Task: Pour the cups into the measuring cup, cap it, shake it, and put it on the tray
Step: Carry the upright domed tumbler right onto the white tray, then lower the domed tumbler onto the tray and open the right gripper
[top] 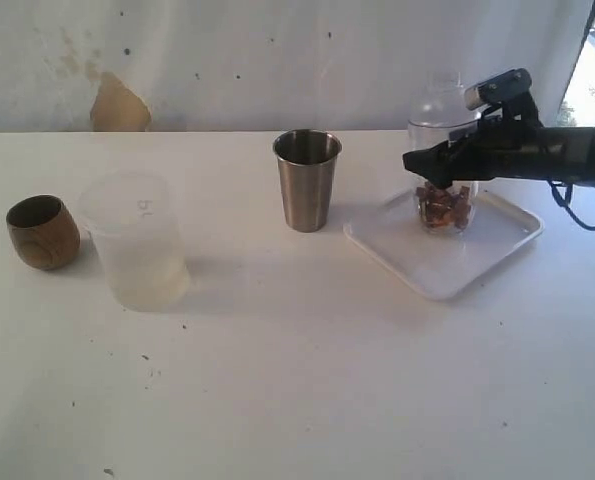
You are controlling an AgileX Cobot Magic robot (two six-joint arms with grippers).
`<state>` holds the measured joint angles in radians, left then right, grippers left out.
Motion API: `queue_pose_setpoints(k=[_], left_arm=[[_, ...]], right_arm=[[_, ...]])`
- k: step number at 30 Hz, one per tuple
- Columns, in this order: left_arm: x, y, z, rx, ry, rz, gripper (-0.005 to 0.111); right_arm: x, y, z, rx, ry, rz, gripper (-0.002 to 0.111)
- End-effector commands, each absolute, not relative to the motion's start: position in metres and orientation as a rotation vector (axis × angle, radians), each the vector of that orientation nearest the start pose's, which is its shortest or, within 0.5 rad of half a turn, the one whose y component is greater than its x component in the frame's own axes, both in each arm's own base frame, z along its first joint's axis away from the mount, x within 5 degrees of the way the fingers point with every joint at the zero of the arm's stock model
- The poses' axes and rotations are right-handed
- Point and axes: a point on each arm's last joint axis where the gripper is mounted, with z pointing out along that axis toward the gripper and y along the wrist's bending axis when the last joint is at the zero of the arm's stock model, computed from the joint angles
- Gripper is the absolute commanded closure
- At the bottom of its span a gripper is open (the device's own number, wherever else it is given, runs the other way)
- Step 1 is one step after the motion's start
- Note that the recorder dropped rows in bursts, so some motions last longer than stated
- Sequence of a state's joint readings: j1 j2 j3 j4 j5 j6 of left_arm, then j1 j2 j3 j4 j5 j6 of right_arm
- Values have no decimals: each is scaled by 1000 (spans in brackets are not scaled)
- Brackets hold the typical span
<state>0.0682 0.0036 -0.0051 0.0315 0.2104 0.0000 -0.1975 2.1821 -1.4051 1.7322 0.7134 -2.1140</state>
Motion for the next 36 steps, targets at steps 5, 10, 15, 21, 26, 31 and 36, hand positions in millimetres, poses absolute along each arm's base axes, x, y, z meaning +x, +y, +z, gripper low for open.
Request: queue_pose_setpoints(k=[5, 10, 15, 21, 26, 31, 36], left_arm=[[56, 4, 195, -38, 1686, 79, 107], [56, 4, 195, -38, 1686, 79, 107], [56, 4, 195, -38, 1686, 79, 107], [56, 4, 195, -38, 1686, 79, 107], [56, 4, 195, -38, 1686, 79, 107], [56, 4, 195, -38, 1686, 79, 107], [56, 4, 195, -38, 1686, 79, 107]], right_arm=[[464, -31, 160, -536, 1897, 439, 84], [464, -30, 161, -538, 1892, 443, 40], [461, -27, 160, -598, 1884, 463, 25], [461, -27, 160, -486, 1931, 546, 25], [461, -27, 160, -467, 1939, 552, 25], [462, -29, 159, -444, 1955, 540, 24], [462, -29, 159, -444, 1955, 540, 12]])
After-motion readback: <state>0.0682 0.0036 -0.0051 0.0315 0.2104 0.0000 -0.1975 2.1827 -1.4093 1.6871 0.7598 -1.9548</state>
